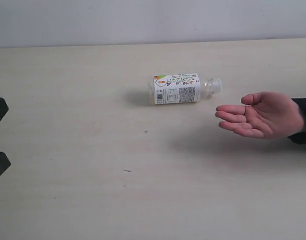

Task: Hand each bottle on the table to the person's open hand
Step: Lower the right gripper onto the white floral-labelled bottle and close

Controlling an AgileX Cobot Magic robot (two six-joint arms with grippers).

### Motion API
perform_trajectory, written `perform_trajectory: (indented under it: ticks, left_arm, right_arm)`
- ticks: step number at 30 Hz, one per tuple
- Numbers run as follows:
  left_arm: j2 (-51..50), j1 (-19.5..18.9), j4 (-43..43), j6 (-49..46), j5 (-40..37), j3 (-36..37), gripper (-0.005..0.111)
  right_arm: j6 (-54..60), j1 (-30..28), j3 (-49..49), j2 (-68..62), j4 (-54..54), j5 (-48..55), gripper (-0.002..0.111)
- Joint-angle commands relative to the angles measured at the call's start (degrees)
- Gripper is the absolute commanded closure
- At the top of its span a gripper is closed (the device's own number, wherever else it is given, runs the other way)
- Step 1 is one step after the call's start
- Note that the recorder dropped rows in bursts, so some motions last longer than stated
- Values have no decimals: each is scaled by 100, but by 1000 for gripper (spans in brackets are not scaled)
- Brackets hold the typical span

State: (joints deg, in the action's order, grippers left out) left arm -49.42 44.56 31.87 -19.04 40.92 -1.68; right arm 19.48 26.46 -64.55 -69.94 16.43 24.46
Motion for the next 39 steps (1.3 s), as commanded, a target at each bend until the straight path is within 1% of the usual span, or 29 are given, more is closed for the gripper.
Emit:
perform_trajectory:
  ticks: [1, 4, 12, 13, 14, 15, 16, 17, 18, 20, 23, 24, 25, 27, 31, 39]
  left_arm:
    - [33, -16, -4, -5, 48, 30, 107]
    - [33, -16, -4, -5, 48, 30, 107]
    - [33, -16, -17, -5, 48, 30, 107]
    - [33, -16, -17, -5, 48, 30, 107]
    - [33, -16, -17, -5, 48, 30, 107]
    - [33, -16, -17, -5, 48, 30, 107]
    - [33, -16, -17, -5, 48, 30, 107]
    - [33, -16, -17, -5, 48, 30, 107]
    - [33, -16, -17, -5, 48, 30, 107]
    - [33, -16, -17, -5, 48, 30, 107]
    - [33, -16, -17, -5, 48, 30, 107]
    - [33, -16, -17, -5, 48, 30, 107]
    - [33, -16, -17, -5, 48, 30, 107]
    - [33, -16, -18, -19, 48, 30, 107]
    - [33, -16, -18, -19, 48, 30, 107]
    - [33, -16, -18, -19, 48, 30, 107]
  right_arm:
    - [-680, -229, -1095, -848, -1835, 1406, 108]
    - [-217, -229, -1597, -1395, -2160, 2053, 108]
    - [2131, -229, -2638, -3009, -1808, 3492, 108]
    - [2839, -229, -2757, -3312, -1643, 3716, 108]
    - [3173, -229, -2791, -3480, -1466, 3762, 108]
    - [3802, -215, -2806, -3746, -1115, 3649, 108]
    - [4196, -215, -2806, -3863, -976, 3553, 108]
    - [4855, -215, -2806, -4045, -694, 3423, 106]
    - [5151, -215, -2806, -4123, -582, 3398, 103]
    - [5843, -207, -2806, -4320, -260, 3289, 81]
    - [6530, -207, -2806, -4567, 238, 2911, 39]
    - [6757, -207, -2806, -4630, 471, 2738, 30]
    - [6913, -207, -2806, -4699, 692, 2530, 25]
    - [6937, -207, -2806, -4817, 863, 2214, 24]
    - [7030, -207, -2806, -5017, 770, 2073, 24]
    - [7043, -207, -2806, -5359, 812, 1589, 13]
